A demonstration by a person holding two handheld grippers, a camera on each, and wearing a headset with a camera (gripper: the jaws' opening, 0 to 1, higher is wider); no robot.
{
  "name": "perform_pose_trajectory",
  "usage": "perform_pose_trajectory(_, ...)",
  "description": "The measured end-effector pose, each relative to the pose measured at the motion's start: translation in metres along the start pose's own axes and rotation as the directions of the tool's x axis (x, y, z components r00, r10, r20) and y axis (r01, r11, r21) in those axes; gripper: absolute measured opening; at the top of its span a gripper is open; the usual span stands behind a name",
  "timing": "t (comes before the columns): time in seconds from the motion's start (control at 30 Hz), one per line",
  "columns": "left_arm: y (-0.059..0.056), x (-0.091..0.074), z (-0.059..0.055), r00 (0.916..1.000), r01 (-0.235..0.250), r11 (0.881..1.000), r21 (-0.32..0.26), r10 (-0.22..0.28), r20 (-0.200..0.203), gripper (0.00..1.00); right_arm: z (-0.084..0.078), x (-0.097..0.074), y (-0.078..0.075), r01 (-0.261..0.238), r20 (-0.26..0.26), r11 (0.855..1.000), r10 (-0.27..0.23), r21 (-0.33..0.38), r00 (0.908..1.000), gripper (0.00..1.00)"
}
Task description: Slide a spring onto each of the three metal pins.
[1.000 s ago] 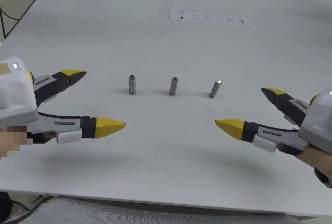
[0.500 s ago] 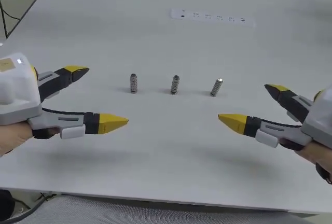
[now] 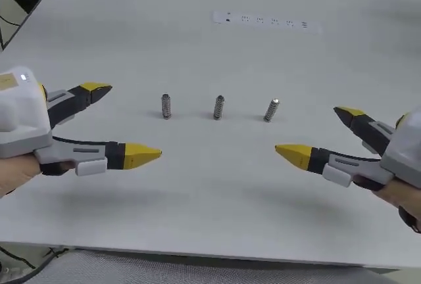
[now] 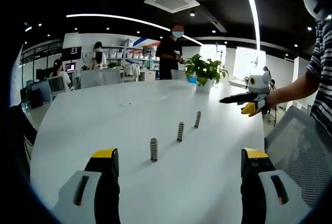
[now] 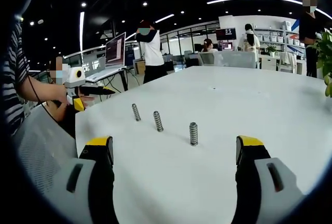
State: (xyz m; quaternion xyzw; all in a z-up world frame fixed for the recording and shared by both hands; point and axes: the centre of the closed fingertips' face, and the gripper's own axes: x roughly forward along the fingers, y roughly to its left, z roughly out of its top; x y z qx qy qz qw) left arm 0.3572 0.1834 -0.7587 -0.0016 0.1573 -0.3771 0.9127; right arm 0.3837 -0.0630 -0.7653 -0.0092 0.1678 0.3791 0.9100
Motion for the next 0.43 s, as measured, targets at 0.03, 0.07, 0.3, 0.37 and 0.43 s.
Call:
perform_pose_trajectory(0.03,0.0,0.0,-0.001,1.0,0.001,1.0,-0.001,-0.001,-0.002,0.98,0.0,0.0,0.0,0.0,0.0,1.0,0.0,0.001,1.0,1.0)
perform_pose_trajectory(0.07,0.0,0.0,-0.001,1.0,0.001,1.0,-0.002,-0.001,-0.002,0.98,-0.001,0.0,0.0,-0.003,-0.003,1.0,0.003,0.001,1.0,1.0)
perform_pose_trajectory(0.3,0.001,-0.002,-0.003,1.0,-0.005,1.0,-0.01,0.005,0.003,0.98,-0.006,-0.001,0.0,-0.013,-0.017,1.0,0.013,-0.008,0.9998,1.0)
perform_pose_trajectory(0.37,0.001,-0.001,-0.004,1.0,-0.004,1.0,-0.01,0.004,0.004,0.98,-0.008,-0.001,0.002,-0.02,-0.024,1.0,0.02,-0.013,0.9995,1.0)
perform_pose_trajectory(0.43,0.001,-0.001,-0.004,1.0,-0.005,1.0,-0.014,0.005,0.008,0.98,-0.011,-0.001,0.004,-0.028,-0.037,0.999,0.027,-0.031,0.999,1.0)
